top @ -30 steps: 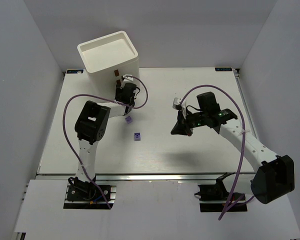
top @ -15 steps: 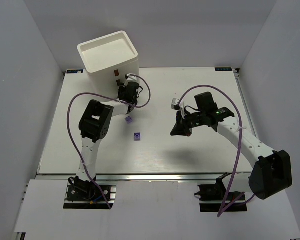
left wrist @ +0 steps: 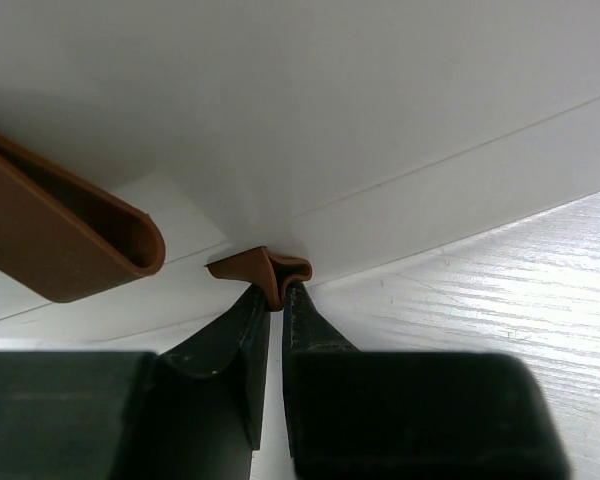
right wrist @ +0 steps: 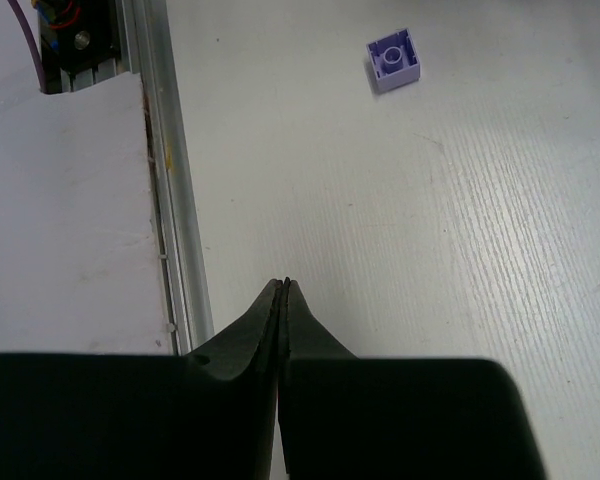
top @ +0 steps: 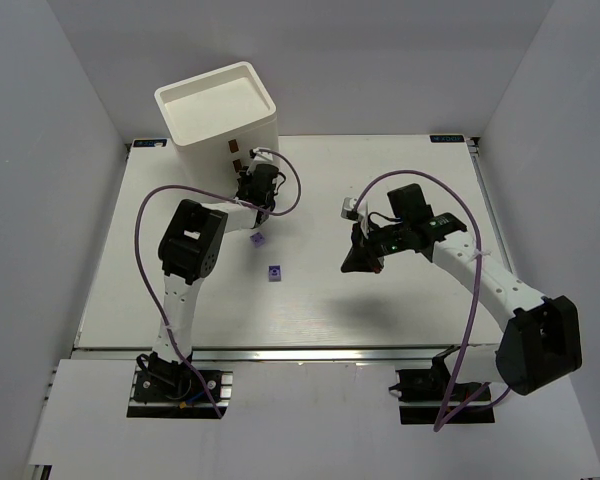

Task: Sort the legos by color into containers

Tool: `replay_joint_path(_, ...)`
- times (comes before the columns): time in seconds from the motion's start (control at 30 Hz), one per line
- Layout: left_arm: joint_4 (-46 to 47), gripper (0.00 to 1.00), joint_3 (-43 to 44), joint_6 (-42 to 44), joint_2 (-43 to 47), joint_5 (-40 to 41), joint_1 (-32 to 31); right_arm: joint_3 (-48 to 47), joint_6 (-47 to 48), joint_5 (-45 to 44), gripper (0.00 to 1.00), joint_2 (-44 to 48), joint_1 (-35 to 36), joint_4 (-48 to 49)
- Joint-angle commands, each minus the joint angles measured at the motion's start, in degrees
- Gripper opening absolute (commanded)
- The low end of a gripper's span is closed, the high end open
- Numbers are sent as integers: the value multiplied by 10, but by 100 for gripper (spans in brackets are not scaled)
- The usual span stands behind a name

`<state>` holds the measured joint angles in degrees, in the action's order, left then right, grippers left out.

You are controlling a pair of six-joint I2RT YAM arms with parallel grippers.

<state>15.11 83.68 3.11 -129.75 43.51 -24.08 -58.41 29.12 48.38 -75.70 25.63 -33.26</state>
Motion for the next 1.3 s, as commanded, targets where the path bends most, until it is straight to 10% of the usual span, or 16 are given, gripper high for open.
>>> replay_joint_path(0.0,35,8,5,2,32,-11,2,-27,10,14,0,-1,2,-9)
replay_joint_path(0.97,-36,0,-210,-67,240,-118,-76,-31,8,-5,0,-28,-1,-13)
replay_joint_path(1.07,-54,45,-181,-72,225,-77,-70,-31,8,-4,0,-33,-1,-15)
replay_joint_path(1.27,-80,64,-95,-76,139,10,-65,-36,14,-2,0,-39,1,-23)
